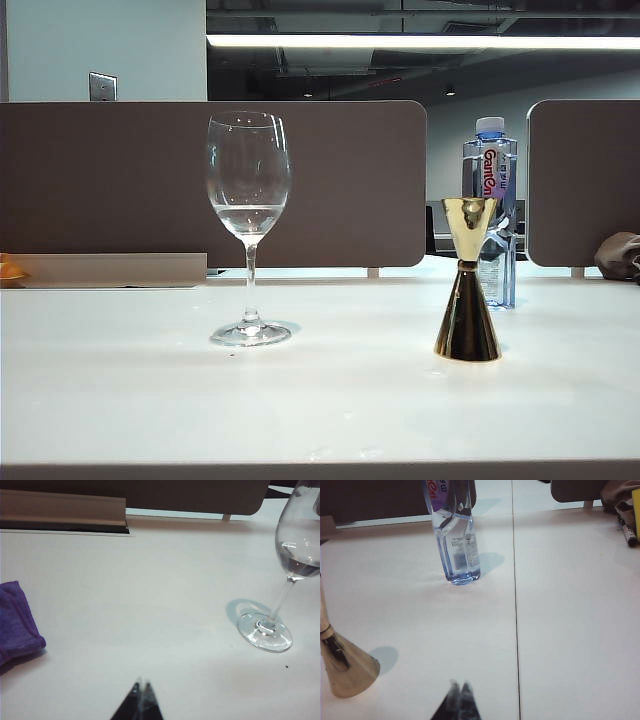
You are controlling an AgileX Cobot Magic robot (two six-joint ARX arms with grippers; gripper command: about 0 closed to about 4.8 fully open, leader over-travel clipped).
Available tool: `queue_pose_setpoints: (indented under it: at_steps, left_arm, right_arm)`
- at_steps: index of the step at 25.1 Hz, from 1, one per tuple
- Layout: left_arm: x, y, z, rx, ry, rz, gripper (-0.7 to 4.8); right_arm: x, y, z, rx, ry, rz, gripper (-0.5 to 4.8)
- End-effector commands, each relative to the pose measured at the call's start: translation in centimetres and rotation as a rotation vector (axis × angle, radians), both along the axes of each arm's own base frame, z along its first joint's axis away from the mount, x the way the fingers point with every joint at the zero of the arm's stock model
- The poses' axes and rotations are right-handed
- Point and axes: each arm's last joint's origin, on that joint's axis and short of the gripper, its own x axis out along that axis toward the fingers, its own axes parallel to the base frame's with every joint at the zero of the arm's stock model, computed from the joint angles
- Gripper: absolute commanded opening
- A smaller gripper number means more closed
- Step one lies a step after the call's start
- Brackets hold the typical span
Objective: Pick up the jigger and pour the water inside into the glass.
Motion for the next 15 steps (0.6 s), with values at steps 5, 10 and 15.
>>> queue_pose_setpoints:
  at_steps: [5, 10, 15]
  left_arm:
    - [0.02, 0.02, -0.02, 0.004, -0.003, 0.003, -0.05]
    - [0.02, 0.02, -0.02, 0.002, -0.003, 0.003, -0.05]
    - [-0.01, -0.06, 0.28, -0.064, -0.005, -0.015, -0.05]
  right_arm:
    - [0.06, 0.00, -0.12, 0.004, -0.005, -0.001, 0.04]
    - [0.06, 0.00, -0.12, 0.004, -0.005, -0.001, 0.04]
    - [0.03, 0.20, -0.04, 0.027, -0.010, 0.066, 0.04]
